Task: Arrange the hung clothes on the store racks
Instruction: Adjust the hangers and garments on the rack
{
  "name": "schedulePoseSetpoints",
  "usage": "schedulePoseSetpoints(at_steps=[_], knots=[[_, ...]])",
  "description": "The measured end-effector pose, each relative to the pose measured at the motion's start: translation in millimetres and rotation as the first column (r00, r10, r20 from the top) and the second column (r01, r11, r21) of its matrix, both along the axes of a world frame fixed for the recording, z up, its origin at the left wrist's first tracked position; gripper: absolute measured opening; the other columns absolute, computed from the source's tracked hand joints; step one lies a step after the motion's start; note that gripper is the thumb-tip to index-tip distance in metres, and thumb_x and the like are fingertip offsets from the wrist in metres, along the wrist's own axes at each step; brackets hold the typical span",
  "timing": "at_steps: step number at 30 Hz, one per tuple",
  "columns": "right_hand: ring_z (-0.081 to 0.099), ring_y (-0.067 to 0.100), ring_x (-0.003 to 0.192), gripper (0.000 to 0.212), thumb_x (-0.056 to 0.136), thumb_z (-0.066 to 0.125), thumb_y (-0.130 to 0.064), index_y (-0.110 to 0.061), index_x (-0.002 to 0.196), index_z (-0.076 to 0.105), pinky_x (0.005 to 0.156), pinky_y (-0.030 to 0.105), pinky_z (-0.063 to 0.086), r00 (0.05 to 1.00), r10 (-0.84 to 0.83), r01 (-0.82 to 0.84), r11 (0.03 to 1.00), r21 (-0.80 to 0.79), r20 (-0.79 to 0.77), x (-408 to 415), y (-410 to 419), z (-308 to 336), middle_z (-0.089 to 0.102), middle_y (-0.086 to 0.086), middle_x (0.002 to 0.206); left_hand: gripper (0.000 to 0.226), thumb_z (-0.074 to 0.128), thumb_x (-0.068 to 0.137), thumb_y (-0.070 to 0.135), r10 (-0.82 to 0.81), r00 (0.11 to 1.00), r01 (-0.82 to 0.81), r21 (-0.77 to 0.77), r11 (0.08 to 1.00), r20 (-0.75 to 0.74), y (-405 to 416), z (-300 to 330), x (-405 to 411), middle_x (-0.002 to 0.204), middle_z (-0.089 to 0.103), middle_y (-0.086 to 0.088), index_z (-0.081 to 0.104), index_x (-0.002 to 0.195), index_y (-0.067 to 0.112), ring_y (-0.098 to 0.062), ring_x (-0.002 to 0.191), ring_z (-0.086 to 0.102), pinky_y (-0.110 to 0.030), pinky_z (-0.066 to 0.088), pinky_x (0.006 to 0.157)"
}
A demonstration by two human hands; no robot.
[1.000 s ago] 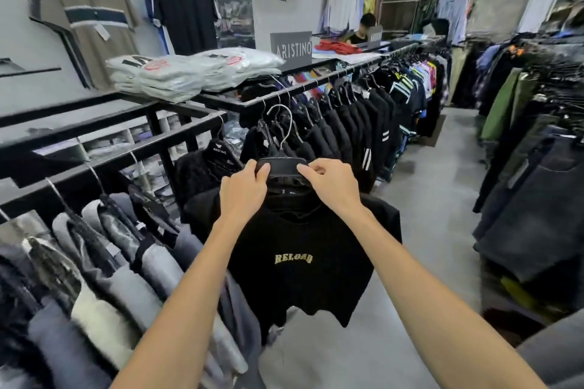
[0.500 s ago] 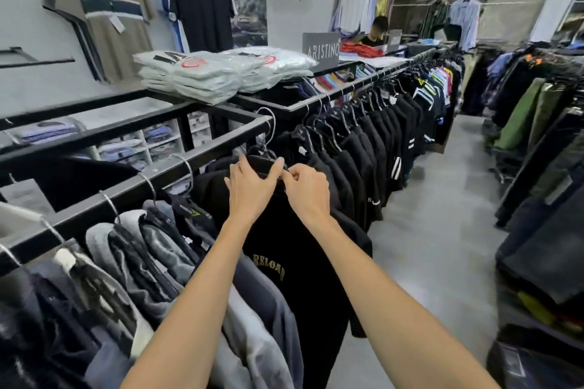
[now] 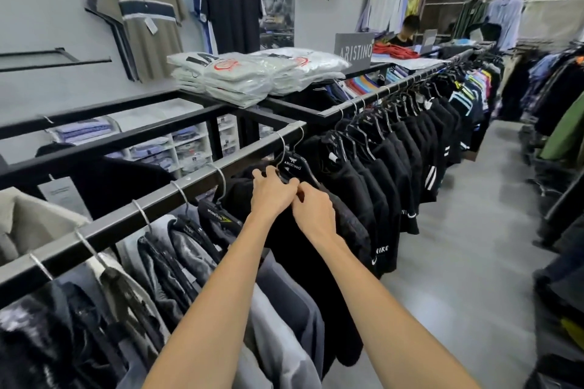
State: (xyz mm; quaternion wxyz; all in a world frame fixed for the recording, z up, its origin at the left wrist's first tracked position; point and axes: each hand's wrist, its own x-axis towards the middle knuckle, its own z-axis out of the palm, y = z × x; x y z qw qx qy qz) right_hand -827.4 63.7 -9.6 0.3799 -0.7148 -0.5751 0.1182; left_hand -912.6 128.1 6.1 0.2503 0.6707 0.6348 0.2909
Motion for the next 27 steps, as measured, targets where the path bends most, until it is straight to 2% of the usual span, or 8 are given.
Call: schedulePoseSetpoints(at_steps=[3,5,11,14,18,22,27], knots=[[0.063,0.034,0.109,0.028,0.100,0.047,-0.032,-0.021,0.120,0.062,0.086,0.043,0.049,0.995,0.060,-0.054,0.995,-0.080,0.077,6,4,-2,0.069,0.009,0.114,0.064,0.052,0.087,0.050,-0.006,1.000,0.006,0.010,1.000,-0.018,5,-3,2,0.148,0.022,-0.011,0.035,0.141,0.018,-0.036,0.125,0.046,-0.042,0.040,0.096],[0.061,0.035,0.113,0.032,0.102,0.044,-0.033,-0.022,0.127,0.062,0.086,0.042,0.047,0.991,0.092,-0.082,0.990,-0.113,0.094,8,7,-3,0.068,0.011,0.119,0.064,0.052,0.087,0.051,-0.012,1.000,0.012,-0.003,1.000,-0.027,9,-1,2,0.149,0.021,-0.009,0.035,0.141,0.020,-0.036,0.122,0.048,-0.043,0.042,0.098],[0.064,0.031,0.104,0.029,0.100,0.042,-0.036,-0.024,0.113,0.065,0.084,0.045,0.051,0.983,0.174,-0.179,0.980,-0.085,-0.057,9,8,-17,0.070,0.005,0.108,0.052,0.051,0.088,0.047,0.023,0.999,-0.023,-0.009,1.000,-0.032,7,-4,2,0.139,0.024,-0.001,0.039,0.133,0.024,-0.025,0.097,0.055,-0.035,0.043,0.083],[0.064,0.029,0.100,0.029,0.102,0.039,-0.033,-0.023,0.114,0.064,0.078,0.041,0.047,0.971,0.218,-0.222,0.974,-0.039,-0.098,10,5,-22,0.070,0.003,0.105,0.047,0.050,0.090,0.043,0.071,0.997,-0.071,0.020,0.997,0.006,0,-9,4,0.139,0.025,0.002,0.040,0.133,0.026,-0.021,0.094,0.057,-0.033,0.041,0.082],[0.063,0.034,0.104,0.031,0.103,0.035,-0.035,-0.021,0.111,0.062,0.076,0.041,0.041,0.956,0.250,-0.259,0.965,-0.043,-0.151,16,10,-25,0.069,0.006,0.109,0.047,0.050,0.092,0.036,0.119,0.992,-0.120,0.028,0.992,0.031,-2,-9,12,0.149,0.022,0.001,0.040,0.136,0.027,-0.017,0.099,0.053,-0.030,0.038,0.087],[0.063,0.033,0.102,0.031,0.104,0.035,-0.034,-0.019,0.112,0.061,0.074,0.040,0.040,0.943,0.295,-0.305,0.951,-0.051,-0.152,25,12,-28,0.069,0.007,0.109,0.058,0.050,0.093,0.036,0.195,0.981,-0.195,0.012,0.981,0.022,-3,-10,24,0.155,0.018,-0.002,0.032,0.147,0.026,-0.023,0.123,0.049,-0.033,0.038,0.098],[0.063,0.032,0.101,0.030,0.105,0.036,-0.029,-0.017,0.116,0.061,0.072,0.038,0.040,0.924,0.348,-0.361,0.931,-0.057,-0.157,35,12,-27,0.068,0.007,0.108,0.077,0.049,0.096,0.036,0.274,0.961,-0.275,0.013,0.961,0.029,-10,-12,35,0.161,0.016,-0.010,0.003,0.157,0.026,-0.031,0.130,0.046,-0.029,0.037,0.088]])
